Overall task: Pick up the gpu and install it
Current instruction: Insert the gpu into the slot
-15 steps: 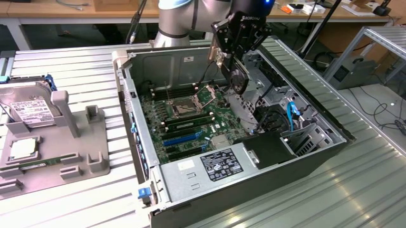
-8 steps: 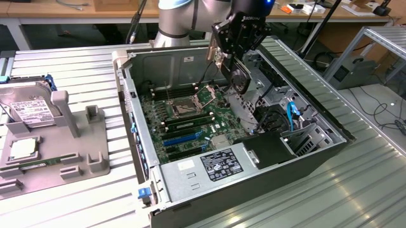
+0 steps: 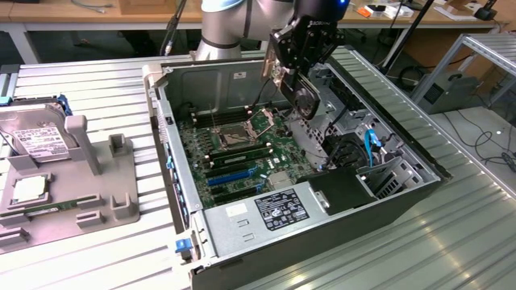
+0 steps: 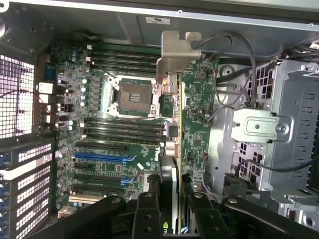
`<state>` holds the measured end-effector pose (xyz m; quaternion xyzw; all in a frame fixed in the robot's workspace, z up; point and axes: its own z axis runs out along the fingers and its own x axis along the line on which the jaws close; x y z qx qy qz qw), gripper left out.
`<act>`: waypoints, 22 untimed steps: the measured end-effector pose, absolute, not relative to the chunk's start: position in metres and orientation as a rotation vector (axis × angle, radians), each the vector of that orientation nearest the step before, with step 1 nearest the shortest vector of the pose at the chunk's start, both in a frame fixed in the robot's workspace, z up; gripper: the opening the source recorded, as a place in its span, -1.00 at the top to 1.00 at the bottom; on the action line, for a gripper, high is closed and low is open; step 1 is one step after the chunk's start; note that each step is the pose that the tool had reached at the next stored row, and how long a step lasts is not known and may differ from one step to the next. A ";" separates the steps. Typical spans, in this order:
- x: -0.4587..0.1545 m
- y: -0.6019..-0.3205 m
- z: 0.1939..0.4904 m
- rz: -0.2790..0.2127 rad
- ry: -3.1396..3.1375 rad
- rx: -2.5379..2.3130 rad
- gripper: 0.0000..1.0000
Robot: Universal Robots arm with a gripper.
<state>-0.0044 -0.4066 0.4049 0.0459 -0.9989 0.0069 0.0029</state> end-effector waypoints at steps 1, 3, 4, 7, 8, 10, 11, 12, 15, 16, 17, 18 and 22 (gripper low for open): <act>-0.004 -0.407 0.405 0.022 -3.132 0.149 0.46; -0.004 -0.407 0.405 0.022 -3.131 0.172 0.46; -0.004 -0.407 0.405 0.022 -3.131 0.183 0.46; -0.004 -0.407 0.405 0.022 -3.129 0.217 0.46; -0.004 -0.407 0.405 0.022 -3.128 0.226 0.46; -0.004 -0.407 0.405 0.022 -3.127 0.245 0.46; -0.004 -0.407 0.405 0.022 -3.126 0.249 0.46; -0.004 -0.407 0.405 0.022 -3.126 0.258 0.46; -0.004 -0.407 0.405 0.022 -3.124 0.280 0.46; -0.004 -0.407 0.405 0.022 -3.123 0.285 0.46; -0.004 -0.407 0.405 0.022 -3.122 0.298 0.46; -0.004 -0.407 0.405 0.022 -3.122 0.303 0.46; -0.004 -0.407 0.405 0.022 -3.120 0.324 0.46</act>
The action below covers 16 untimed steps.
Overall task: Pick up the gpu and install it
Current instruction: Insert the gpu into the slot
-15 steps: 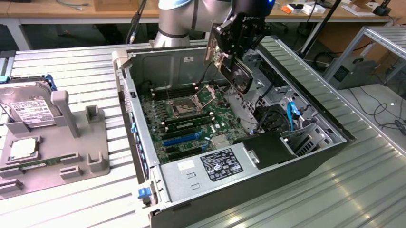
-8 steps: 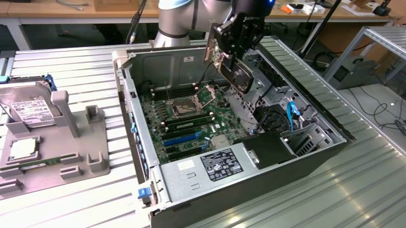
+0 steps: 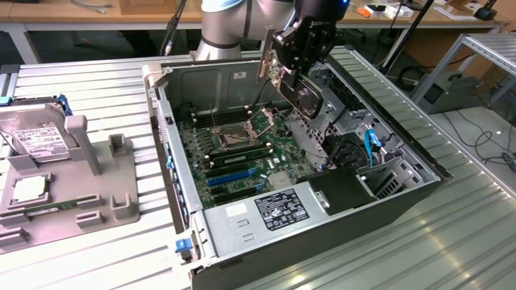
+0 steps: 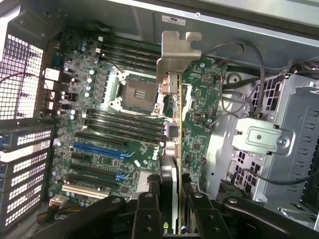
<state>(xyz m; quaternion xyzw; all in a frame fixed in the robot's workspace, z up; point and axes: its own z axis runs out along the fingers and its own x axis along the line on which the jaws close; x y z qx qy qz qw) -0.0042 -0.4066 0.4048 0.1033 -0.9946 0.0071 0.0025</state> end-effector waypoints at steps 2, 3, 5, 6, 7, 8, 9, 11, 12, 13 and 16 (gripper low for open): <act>-0.004 -0.407 0.405 0.022 -3.119 0.331 0.46; -0.004 -0.407 0.405 0.022 -3.119 0.336 0.46; -0.004 -0.407 0.405 0.022 -3.117 0.348 0.46; -0.004 -0.407 0.405 0.022 -3.117 0.354 0.46; -0.004 -0.407 0.405 0.022 -3.116 0.358 0.46; -0.004 -0.407 0.405 0.022 -3.115 0.365 0.46; -0.004 -0.407 0.405 0.022 -3.115 0.369 0.46; -0.004 -0.407 0.405 0.022 -3.113 0.383 0.46; -0.004 -0.407 0.405 0.022 -3.113 0.388 0.46; -0.004 -0.407 0.405 0.022 -3.112 0.395 0.46; -0.004 -0.407 0.405 0.022 -3.110 0.408 0.46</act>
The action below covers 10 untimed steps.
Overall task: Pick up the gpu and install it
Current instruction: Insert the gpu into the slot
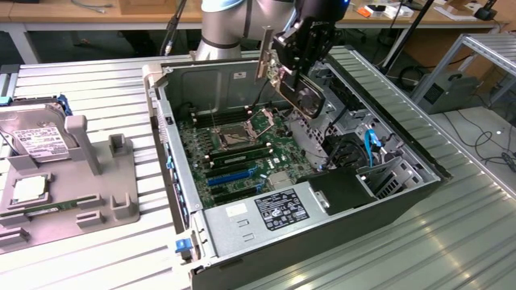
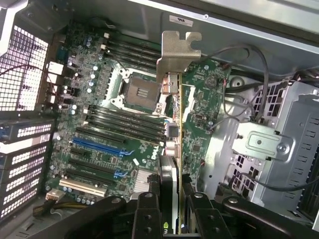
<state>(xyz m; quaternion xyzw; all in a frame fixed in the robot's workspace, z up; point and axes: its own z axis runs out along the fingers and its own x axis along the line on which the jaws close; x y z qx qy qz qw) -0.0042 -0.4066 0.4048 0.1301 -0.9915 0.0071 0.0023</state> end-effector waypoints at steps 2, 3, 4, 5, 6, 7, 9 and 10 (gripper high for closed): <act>-0.004 -0.407 0.405 0.022 -3.108 0.423 0.46; -0.004 -0.407 0.405 0.022 -3.108 0.429 0.46; -0.004 -0.407 0.405 0.022 -3.106 0.439 0.46; -0.004 -0.407 0.405 0.022 -3.105 0.445 0.46; -0.004 -0.407 0.405 0.022 -3.105 0.447 0.46; -0.004 -0.407 0.405 0.023 -3.105 0.451 0.46; -0.004 -0.407 0.405 0.023 -3.104 0.457 0.46; -0.004 -0.407 0.405 0.022 -3.103 0.460 0.46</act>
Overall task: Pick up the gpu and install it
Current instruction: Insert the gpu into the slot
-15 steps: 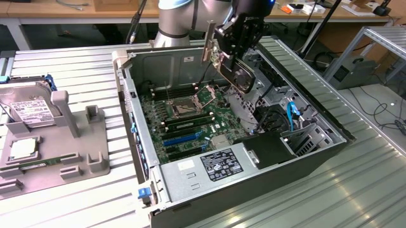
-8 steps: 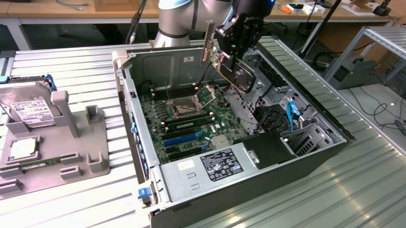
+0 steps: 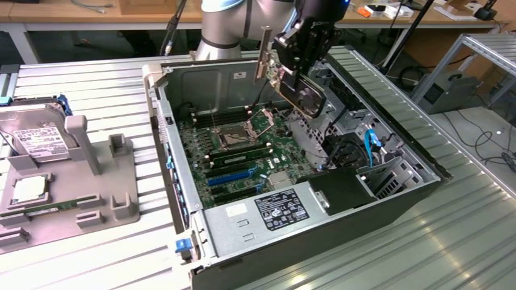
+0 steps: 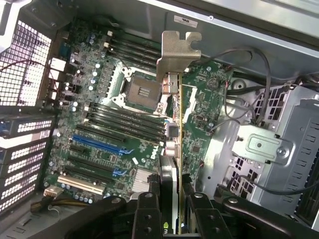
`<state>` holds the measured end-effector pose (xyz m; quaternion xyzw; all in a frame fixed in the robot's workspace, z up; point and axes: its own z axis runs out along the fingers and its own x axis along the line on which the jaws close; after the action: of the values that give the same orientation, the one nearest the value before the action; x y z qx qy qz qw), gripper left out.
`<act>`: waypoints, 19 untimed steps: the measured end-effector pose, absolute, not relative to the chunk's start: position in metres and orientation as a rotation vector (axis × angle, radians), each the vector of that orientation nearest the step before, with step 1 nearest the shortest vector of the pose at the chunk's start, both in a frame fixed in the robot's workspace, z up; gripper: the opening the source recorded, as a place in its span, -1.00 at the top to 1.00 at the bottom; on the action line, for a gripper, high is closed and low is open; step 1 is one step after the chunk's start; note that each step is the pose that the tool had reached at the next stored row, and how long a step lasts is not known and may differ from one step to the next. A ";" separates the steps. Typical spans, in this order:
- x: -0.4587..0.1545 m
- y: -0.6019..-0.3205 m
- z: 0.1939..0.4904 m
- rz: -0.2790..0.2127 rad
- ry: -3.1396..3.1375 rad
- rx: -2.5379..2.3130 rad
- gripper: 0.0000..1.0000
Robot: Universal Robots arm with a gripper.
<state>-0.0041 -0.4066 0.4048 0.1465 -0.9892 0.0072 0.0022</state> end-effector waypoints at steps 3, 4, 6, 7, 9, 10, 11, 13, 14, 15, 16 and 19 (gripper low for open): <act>-0.004 -0.407 0.405 0.023 -3.101 0.478 0.46; -0.004 -0.407 0.405 0.022 -3.100 0.483 0.46; -0.004 -0.407 0.405 0.022 -3.098 0.497 0.46; -0.004 -0.407 0.405 0.023 -3.097 0.504 0.46; -0.004 -0.407 0.405 0.023 -3.093 0.525 0.46; -0.004 -0.407 0.405 0.023 -3.092 0.532 0.46; -0.004 -0.407 0.405 0.023 -3.091 0.537 0.46; -0.004 -0.407 0.405 0.023 -3.090 0.545 0.46; -0.004 -0.407 0.405 0.023 -3.089 0.550 0.46; -0.004 -0.407 0.405 0.023 -3.088 0.558 0.46; -0.004 -0.407 0.405 0.023 -3.086 0.566 0.46; -0.004 -0.407 0.405 0.023 -3.082 0.588 0.46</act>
<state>-0.0041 -0.4066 0.4048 0.1874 -0.9822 0.0072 0.0018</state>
